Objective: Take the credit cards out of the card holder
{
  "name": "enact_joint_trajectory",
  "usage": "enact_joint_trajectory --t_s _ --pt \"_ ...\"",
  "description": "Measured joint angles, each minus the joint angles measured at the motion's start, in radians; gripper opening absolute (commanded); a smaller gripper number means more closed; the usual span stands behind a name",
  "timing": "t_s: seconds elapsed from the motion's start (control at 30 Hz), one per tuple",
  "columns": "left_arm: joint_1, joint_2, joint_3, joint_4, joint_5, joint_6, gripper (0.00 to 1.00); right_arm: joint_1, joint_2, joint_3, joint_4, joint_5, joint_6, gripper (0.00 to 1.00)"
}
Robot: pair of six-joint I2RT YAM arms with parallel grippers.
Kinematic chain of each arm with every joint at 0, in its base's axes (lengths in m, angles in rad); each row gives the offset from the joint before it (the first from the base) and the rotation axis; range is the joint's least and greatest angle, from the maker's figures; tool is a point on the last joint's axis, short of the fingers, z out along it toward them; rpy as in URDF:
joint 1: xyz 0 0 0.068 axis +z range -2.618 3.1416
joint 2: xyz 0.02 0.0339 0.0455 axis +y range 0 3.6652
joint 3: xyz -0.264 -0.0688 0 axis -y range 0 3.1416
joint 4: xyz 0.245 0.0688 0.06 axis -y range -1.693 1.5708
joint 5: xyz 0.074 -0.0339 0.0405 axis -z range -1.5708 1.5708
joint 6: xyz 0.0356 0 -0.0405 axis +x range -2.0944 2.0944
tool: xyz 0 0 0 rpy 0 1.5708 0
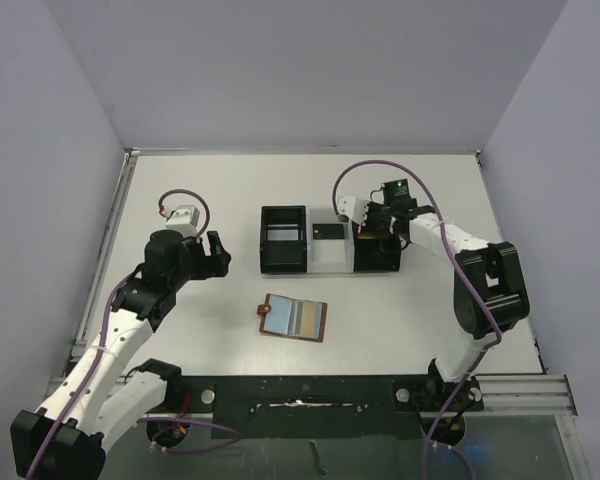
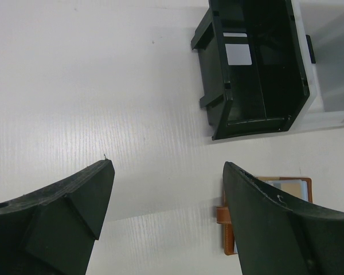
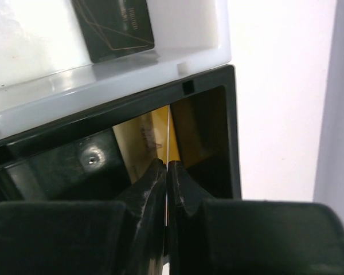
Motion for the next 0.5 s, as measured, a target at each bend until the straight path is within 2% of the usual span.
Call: enact_joint_trajectory --t_s 0.17,0.27,0.37,0.43,0.5 --pt "0.000 -0.003 0.000 0.000 0.000 0.004 0.76 0.005 0.011 0.000 0.051 0.017 -0.031 0.01" --pt "0.000 -0.003 0.000 0.000 -0.001 0.008 0.76 0.005 0.047 -0.005 0.073 0.022 -0.043 0.07" --pt "0.000 -0.006 0.000 0.000 -0.001 0.008 0.76 0.005 0.066 -0.030 0.085 0.029 -0.053 0.08" --pt "0.000 -0.006 0.000 0.000 -0.002 0.008 0.76 0.005 0.066 -0.042 0.094 0.032 -0.059 0.14" --pt "0.000 -0.006 0.000 0.000 -0.002 0.009 0.76 0.005 0.066 -0.043 0.104 0.035 -0.060 0.16"
